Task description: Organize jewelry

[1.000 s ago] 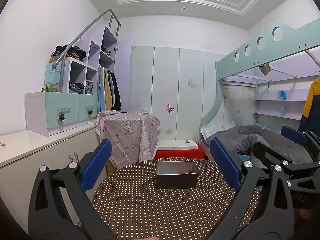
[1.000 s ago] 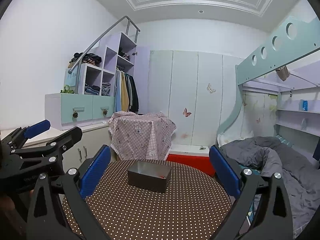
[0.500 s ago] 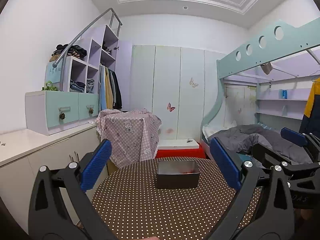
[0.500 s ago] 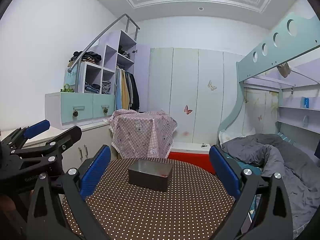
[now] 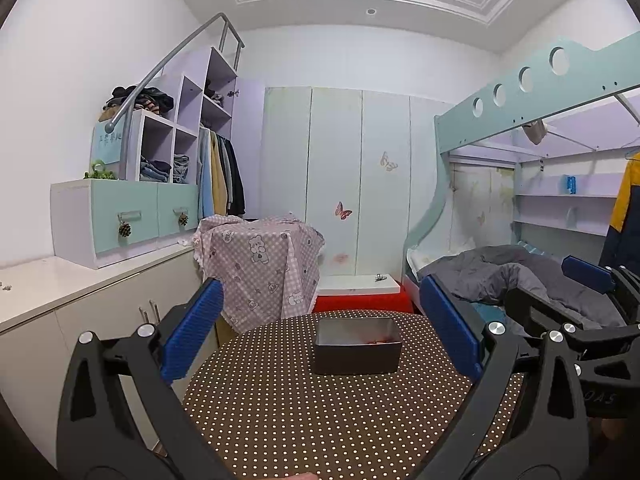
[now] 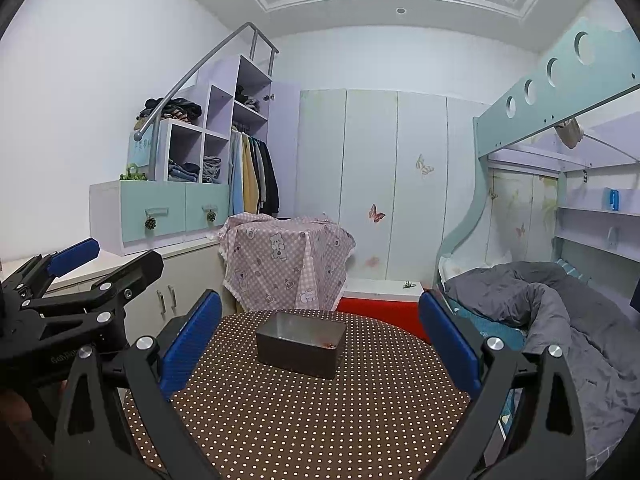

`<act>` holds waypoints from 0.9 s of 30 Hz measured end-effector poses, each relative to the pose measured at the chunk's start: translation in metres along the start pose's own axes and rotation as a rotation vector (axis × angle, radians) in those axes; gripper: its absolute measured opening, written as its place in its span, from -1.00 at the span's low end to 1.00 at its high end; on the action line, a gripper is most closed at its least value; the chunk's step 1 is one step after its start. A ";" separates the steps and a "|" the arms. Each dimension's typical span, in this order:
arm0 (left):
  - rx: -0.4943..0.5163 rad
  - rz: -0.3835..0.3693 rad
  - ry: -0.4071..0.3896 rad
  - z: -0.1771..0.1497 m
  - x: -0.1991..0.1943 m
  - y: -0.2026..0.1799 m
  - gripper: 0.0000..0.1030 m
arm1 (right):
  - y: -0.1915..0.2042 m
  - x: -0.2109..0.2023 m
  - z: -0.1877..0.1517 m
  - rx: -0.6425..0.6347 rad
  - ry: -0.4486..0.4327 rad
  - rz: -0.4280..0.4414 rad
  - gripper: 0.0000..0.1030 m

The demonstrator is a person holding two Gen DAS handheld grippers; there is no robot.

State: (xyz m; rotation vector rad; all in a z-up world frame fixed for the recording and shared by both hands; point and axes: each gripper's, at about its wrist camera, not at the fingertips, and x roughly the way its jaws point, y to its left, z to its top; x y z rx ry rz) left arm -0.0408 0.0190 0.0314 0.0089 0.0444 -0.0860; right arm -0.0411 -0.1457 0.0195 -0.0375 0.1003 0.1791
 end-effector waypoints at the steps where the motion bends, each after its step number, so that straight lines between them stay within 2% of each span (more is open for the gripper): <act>1: 0.000 0.001 0.000 0.000 0.000 0.000 0.88 | 0.000 0.000 0.000 -0.001 0.001 0.000 0.84; 27: 0.009 0.003 -0.003 -0.003 -0.001 0.001 0.88 | 0.004 0.002 -0.003 0.018 0.015 -0.003 0.84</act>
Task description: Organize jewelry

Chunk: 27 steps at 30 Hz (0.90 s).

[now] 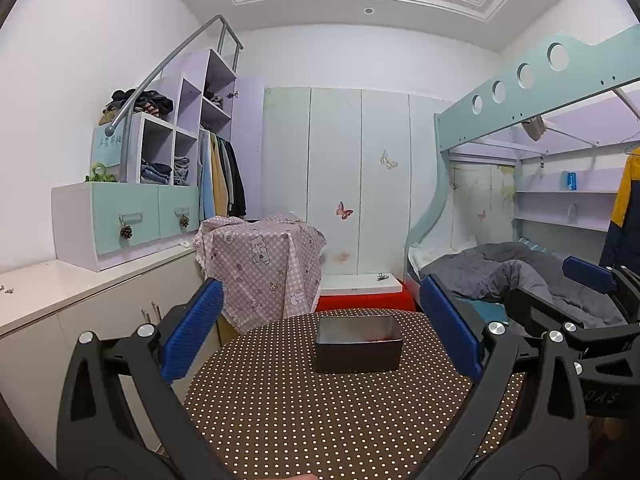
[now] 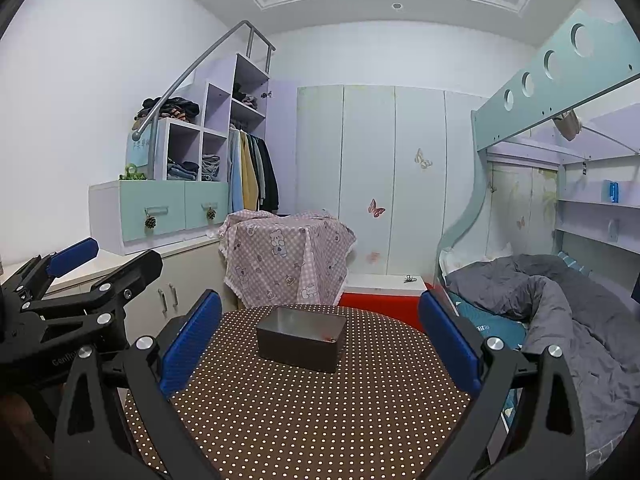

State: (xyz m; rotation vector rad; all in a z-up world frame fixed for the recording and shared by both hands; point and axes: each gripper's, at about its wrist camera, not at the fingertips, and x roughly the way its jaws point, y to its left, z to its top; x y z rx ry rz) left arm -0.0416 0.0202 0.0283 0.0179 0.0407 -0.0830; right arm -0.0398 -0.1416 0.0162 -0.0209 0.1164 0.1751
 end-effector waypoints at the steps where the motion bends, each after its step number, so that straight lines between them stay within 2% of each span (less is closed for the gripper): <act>1: 0.002 0.003 -0.003 0.000 -0.001 0.000 0.88 | 0.000 0.000 0.000 0.000 0.001 0.000 0.84; 27: 0.018 0.011 -0.009 -0.002 -0.002 0.004 0.88 | 0.007 0.002 -0.003 0.009 0.014 0.003 0.84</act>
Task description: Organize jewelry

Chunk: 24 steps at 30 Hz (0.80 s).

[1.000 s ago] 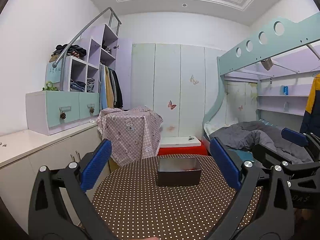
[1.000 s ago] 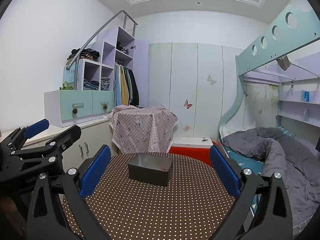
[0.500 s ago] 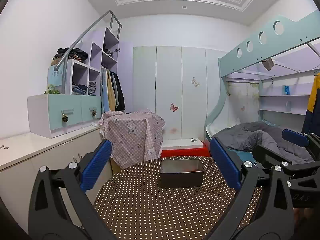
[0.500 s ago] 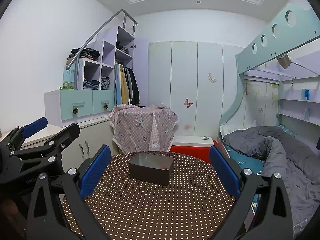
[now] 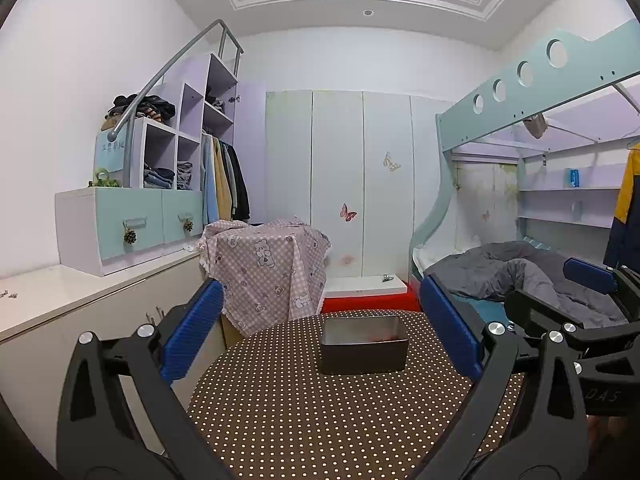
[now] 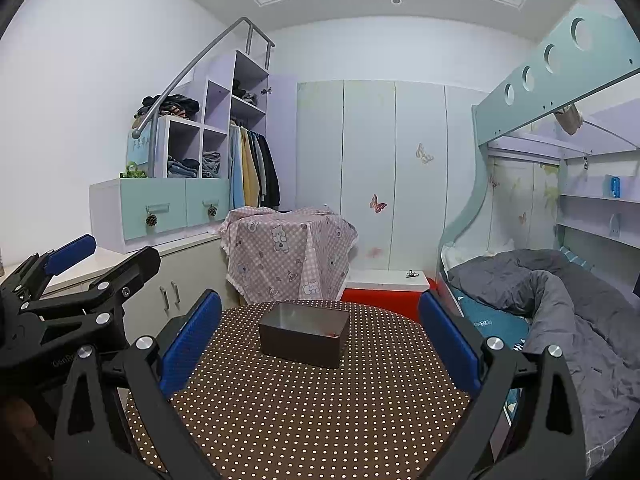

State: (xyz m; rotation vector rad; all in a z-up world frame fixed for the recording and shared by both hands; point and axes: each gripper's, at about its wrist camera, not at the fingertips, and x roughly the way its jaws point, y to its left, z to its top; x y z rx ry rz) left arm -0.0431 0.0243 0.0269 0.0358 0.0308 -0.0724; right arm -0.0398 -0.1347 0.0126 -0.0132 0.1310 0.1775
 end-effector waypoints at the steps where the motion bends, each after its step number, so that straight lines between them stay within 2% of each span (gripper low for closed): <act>1: 0.000 0.001 -0.001 0.000 0.000 0.000 0.88 | 0.001 0.000 0.000 0.000 0.001 0.000 0.84; 24: 0.003 -0.003 0.007 -0.003 0.005 0.009 0.88 | 0.004 0.003 -0.002 0.004 0.010 -0.005 0.84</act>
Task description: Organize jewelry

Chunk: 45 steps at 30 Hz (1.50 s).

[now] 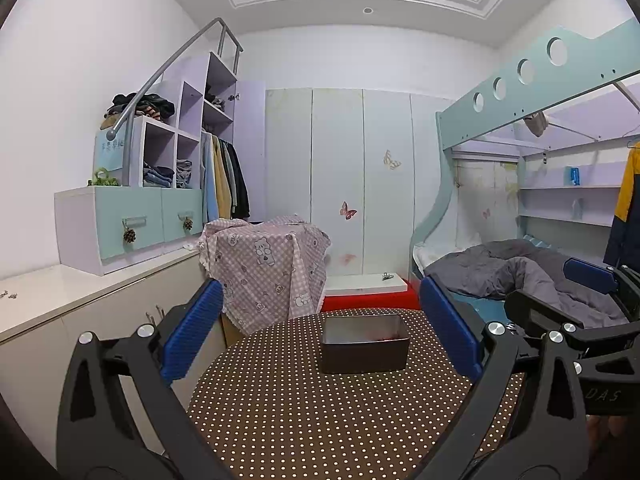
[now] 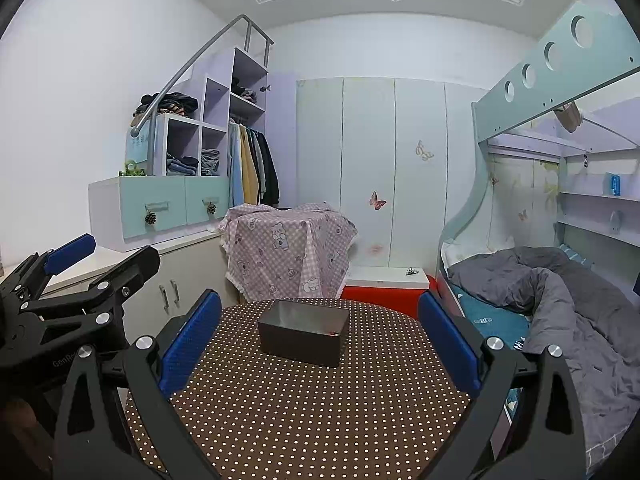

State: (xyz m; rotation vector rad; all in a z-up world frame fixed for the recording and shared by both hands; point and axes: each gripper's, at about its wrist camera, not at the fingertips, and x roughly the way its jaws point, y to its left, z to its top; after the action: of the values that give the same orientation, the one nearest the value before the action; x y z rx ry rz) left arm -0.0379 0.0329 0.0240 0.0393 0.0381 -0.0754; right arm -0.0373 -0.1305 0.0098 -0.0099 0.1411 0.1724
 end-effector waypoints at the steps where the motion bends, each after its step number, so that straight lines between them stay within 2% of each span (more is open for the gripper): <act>1: 0.001 0.000 0.000 0.000 0.000 0.000 0.88 | 0.000 0.000 0.000 0.000 0.000 0.000 0.84; 45: 0.014 0.003 0.035 -0.009 0.013 0.008 0.88 | 0.001 0.016 -0.009 0.025 0.048 -0.004 0.84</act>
State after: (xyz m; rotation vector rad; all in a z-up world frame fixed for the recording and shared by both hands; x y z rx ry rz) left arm -0.0245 0.0403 0.0148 0.0547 0.0724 -0.0715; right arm -0.0236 -0.1272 -0.0017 0.0101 0.1912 0.1663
